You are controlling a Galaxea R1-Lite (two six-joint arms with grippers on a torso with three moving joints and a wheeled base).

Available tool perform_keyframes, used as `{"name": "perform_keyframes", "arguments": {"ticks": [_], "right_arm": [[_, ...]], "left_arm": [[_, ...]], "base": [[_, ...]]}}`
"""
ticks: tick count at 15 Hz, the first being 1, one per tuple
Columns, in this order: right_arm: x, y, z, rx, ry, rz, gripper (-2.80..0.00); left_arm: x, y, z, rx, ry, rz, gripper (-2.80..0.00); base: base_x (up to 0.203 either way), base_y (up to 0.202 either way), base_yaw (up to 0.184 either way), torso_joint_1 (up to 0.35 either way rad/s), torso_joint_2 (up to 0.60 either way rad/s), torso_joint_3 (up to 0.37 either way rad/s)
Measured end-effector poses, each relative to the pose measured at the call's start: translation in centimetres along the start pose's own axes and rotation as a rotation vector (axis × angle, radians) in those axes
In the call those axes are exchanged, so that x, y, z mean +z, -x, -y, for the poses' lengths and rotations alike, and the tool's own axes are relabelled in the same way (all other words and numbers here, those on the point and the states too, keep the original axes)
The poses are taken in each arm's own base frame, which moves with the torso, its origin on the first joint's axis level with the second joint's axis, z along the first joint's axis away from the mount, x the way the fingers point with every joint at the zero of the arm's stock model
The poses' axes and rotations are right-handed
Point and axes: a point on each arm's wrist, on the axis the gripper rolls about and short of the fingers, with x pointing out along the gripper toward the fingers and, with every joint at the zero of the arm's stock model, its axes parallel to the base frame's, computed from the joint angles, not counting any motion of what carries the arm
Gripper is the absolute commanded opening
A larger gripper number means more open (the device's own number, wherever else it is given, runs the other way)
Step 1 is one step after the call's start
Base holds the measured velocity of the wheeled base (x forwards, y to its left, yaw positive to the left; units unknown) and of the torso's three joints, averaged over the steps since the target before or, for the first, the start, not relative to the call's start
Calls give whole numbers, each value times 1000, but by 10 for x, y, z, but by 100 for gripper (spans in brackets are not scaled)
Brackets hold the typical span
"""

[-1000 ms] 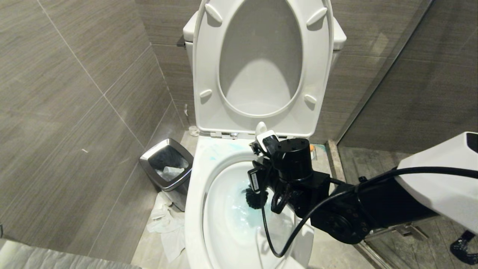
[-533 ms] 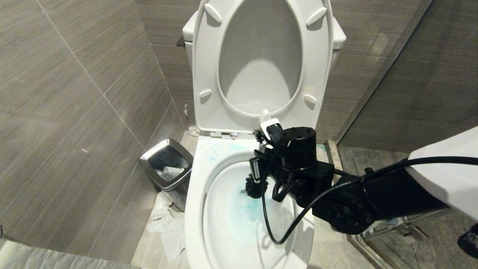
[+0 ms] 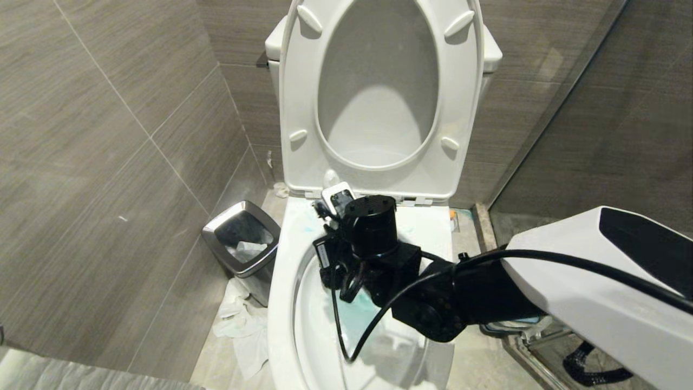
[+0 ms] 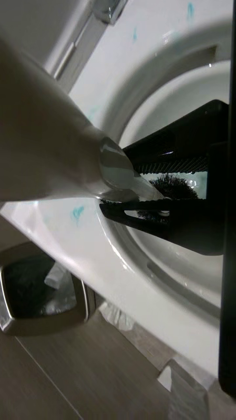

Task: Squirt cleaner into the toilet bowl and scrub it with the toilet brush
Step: Scrub the toilet bowl

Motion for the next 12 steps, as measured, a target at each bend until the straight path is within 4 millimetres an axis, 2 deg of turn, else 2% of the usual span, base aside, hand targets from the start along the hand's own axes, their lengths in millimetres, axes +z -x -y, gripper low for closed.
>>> {"name": "perform_keyframes", "arguments": {"ticks": [3, 6, 9, 12], "right_arm": [[-8, 19, -23, 35, 25, -31, -280], [-21, 47, -33, 78, 63, -83, -280], [-34, 78, -28, 97, 89, -111, -280], [-45, 109, -11, 96, 101, -128, -280]], "left_arm": [[0, 0, 0, 0, 0, 0, -280], [0, 0, 0, 0, 0, 0, -280], [0, 0, 0, 0, 1, 0, -280], [0, 0, 0, 0, 0, 0, -280]], "base": [[0, 0, 0, 0, 0, 0], [0, 0, 0, 0, 0, 0], [0, 0, 0, 0, 0, 0], [0, 0, 0, 0, 0, 0]]}}
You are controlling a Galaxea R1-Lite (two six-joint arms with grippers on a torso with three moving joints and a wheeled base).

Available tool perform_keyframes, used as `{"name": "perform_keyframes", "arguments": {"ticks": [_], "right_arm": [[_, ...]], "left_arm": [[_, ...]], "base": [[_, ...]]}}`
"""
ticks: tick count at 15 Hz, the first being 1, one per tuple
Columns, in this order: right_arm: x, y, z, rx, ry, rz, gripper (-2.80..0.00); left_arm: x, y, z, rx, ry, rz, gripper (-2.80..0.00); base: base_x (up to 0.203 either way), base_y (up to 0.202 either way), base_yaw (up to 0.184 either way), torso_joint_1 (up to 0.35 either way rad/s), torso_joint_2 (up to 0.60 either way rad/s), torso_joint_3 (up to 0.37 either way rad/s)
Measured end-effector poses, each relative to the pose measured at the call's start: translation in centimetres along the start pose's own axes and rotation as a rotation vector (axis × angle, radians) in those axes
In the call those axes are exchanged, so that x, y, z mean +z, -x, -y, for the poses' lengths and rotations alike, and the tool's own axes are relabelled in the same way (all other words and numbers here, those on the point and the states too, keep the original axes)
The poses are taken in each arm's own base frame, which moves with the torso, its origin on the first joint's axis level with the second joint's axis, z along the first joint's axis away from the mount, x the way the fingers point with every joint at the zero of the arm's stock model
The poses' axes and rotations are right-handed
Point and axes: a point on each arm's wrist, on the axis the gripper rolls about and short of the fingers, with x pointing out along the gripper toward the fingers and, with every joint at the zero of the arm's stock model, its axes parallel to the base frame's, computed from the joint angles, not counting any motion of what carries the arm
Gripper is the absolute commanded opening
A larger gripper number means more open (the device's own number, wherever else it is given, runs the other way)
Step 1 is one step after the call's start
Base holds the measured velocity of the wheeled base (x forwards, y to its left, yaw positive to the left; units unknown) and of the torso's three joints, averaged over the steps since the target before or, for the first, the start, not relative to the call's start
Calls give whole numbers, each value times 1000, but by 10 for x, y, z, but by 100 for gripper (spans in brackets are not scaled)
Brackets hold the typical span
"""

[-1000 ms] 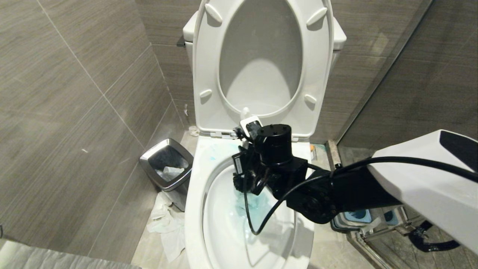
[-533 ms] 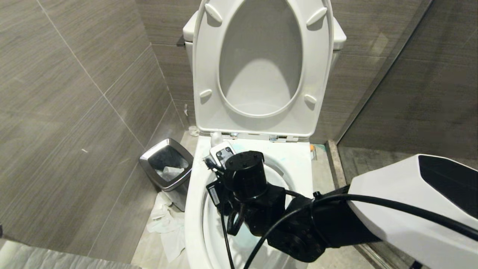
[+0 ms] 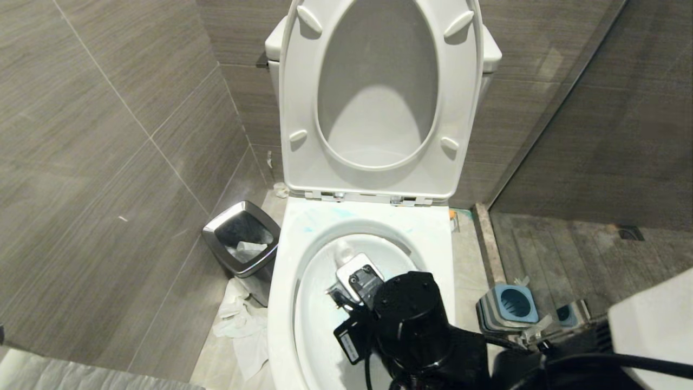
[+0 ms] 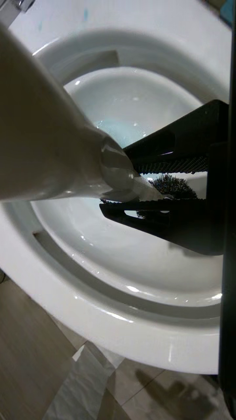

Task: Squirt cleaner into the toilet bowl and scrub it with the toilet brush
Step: Scrub the toilet bowl

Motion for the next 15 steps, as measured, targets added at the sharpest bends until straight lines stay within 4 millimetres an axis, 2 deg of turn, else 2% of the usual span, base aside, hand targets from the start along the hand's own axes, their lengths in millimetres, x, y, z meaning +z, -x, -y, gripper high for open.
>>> {"name": "perform_keyframes", "arguments": {"ticks": [3, 6, 8, 10, 15], "right_arm": [[-10, 17, 30, -64, -33, 20, -280], [-11, 14, 66, -165, -77, 36, -280], [-2, 5, 86, -222, -109, 64, -280], [10, -8, 98, -259, -134, 104, -280], [23, -56, 97, -279, -109, 150, -280]], "left_arm": [[0, 0, 0, 0, 1, 0, -280], [0, 0, 0, 0, 0, 0, -280], [0, 0, 0, 0, 0, 0, -280], [0, 0, 0, 0, 0, 1, -280], [0, 0, 0, 0, 0, 0, -280]], "base": [[0, 0, 0, 0, 0, 0], [0, 0, 0, 0, 0, 0], [0, 0, 0, 0, 0, 0], [0, 0, 0, 0, 0, 0], [0, 0, 0, 0, 0, 0]]}}
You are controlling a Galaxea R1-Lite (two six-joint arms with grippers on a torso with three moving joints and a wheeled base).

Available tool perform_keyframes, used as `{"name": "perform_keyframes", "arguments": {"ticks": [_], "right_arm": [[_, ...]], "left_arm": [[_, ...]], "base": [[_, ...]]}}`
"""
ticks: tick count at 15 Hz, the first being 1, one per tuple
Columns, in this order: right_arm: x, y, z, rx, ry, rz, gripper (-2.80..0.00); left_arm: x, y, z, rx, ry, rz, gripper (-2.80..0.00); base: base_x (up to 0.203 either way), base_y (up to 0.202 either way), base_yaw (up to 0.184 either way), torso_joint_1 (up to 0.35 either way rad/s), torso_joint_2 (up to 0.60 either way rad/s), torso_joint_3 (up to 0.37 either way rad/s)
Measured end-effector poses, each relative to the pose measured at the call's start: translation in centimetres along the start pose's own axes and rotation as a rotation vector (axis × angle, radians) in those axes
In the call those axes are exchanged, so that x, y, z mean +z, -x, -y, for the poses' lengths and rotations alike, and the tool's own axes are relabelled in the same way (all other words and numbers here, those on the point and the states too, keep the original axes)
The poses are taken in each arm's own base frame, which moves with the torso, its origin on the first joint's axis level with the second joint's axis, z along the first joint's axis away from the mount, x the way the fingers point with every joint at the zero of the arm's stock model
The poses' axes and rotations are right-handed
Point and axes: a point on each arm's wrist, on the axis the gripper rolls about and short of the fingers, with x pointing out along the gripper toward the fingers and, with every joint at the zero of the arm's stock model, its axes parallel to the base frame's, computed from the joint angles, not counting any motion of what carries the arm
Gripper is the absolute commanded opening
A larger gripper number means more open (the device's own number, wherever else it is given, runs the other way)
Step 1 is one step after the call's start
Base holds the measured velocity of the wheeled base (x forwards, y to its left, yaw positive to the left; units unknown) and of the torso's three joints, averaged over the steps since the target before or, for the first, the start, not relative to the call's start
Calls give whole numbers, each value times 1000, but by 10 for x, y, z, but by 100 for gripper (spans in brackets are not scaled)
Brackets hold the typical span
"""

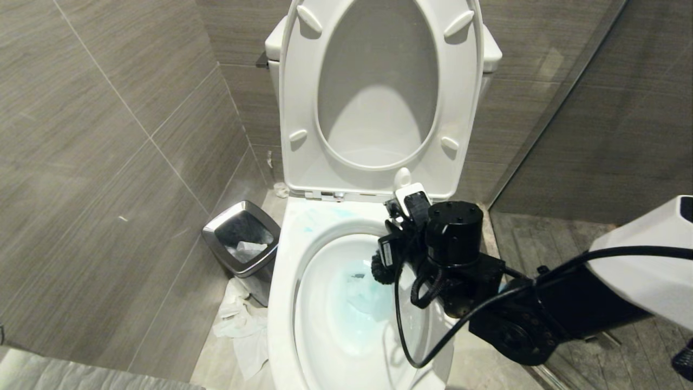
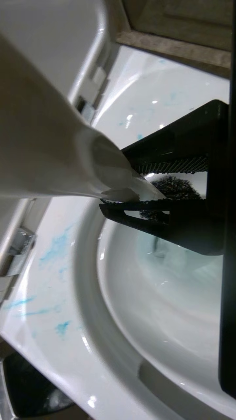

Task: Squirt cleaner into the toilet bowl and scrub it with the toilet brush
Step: Scrub the toilet bowl

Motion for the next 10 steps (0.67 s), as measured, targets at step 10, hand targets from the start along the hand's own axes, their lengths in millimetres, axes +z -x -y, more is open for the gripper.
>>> {"name": "perform_keyframes", "arguments": {"ticks": [10], "right_arm": [[-2, -5, -86, 142, 61, 16, -280]], "left_arm": [[0, 0, 0, 0, 0, 0, -280]], "base": [[0, 0, 0, 0, 0, 0]]}}
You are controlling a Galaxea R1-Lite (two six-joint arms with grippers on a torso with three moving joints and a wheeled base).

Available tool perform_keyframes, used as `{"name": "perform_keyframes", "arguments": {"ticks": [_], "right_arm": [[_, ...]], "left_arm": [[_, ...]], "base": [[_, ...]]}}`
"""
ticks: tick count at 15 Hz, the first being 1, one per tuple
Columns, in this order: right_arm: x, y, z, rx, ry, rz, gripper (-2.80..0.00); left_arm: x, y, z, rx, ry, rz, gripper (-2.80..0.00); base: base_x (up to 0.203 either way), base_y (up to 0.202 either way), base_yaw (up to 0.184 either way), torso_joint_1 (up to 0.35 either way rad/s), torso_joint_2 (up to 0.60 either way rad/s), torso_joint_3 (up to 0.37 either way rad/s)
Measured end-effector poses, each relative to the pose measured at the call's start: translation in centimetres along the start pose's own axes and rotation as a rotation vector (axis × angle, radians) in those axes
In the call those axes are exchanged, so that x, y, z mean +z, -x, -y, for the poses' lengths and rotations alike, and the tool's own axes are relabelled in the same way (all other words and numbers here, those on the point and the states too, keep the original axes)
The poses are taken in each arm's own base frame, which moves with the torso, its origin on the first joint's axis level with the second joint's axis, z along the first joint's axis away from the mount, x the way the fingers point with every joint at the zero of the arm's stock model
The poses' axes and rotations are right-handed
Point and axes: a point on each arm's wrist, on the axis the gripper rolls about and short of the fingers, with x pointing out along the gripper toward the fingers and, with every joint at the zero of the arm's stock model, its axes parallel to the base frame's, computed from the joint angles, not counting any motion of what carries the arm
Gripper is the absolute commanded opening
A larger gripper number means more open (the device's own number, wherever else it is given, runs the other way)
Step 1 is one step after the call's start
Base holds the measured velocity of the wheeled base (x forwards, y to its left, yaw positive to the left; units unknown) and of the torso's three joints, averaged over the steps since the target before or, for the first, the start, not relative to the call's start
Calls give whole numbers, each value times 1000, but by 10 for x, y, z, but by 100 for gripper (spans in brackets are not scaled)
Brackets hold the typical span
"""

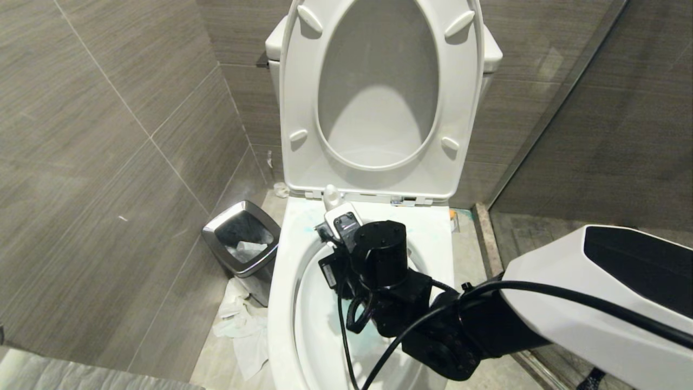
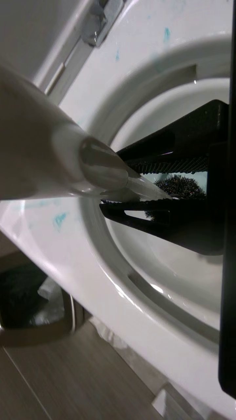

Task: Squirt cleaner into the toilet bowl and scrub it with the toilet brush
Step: Scrub the toilet bowl

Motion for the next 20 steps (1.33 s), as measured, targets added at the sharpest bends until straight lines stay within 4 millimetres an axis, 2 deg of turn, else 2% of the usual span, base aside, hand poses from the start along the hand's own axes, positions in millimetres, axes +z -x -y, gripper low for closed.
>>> {"name": "perform_keyframes", "arguments": {"ticks": [4, 8, 10, 13, 16, 20], "right_arm": [[-10, 36, -18, 76, 30, -54, -280], [-23, 81, 1, 99, 16, -128, -280], [-23, 87, 22, 54, -20, -110, -280], [-21, 77, 54, -39, -54, -90, -280], [-17, 51, 79, -128, -72, -67, -280], [-9, 13, 80, -162, -52, -36, -280]], "left_arm": [[0, 0, 0, 0, 0, 0, -280], [0, 0, 0, 0, 0, 0, -280], [0, 0, 0, 0, 0, 0, -280], [0, 0, 0, -1, -1, 0, -280], [0, 0, 0, 0, 0, 0, -280], [0, 0, 0, 0, 0, -1, -280]], "base": [[0, 0, 0, 0, 0, 0], [0, 0, 0, 0, 0, 0], [0, 0, 0, 0, 0, 0], [0, 0, 0, 0, 0, 0], [0, 0, 0, 0, 0, 0], [0, 0, 0, 0, 0, 0]]}}
